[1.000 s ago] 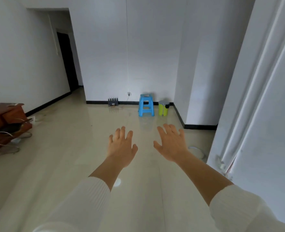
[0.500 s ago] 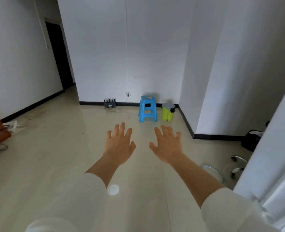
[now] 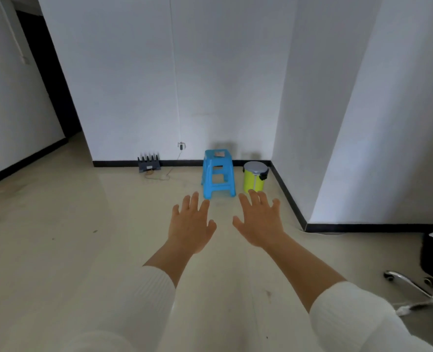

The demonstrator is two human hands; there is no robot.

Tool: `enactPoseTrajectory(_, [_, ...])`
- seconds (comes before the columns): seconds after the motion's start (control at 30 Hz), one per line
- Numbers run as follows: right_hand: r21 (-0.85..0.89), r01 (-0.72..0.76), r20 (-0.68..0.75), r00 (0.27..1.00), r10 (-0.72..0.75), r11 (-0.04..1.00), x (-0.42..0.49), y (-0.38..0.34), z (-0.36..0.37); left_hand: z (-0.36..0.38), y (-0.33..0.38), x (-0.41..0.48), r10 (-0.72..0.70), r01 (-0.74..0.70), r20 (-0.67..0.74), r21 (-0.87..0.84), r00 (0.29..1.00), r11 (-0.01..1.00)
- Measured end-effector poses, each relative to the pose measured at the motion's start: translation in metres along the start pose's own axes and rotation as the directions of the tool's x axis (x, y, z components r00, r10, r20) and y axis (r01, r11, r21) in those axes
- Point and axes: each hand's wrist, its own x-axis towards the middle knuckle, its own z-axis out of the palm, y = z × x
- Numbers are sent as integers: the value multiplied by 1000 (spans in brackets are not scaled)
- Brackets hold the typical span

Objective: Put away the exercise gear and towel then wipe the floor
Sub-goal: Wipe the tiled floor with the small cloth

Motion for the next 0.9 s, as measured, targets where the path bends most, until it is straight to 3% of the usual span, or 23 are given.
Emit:
enactPoseTrajectory(0.33, [36, 1, 24, 1000, -2, 999, 334, 90, 56, 63, -29, 332, -40, 40, 11, -7, 999, 999])
enactPoseTrajectory(0.53, [75, 5, 18, 1000, -7, 997, 504, 105, 112, 108, -63, 511, -164, 163, -13, -80, 986, 983])
enactPoseTrajectory(0.9, [137, -98, 138, 987, 79, 986, 845, 127, 229, 211, -133, 849, -160, 171, 99, -109, 982, 979])
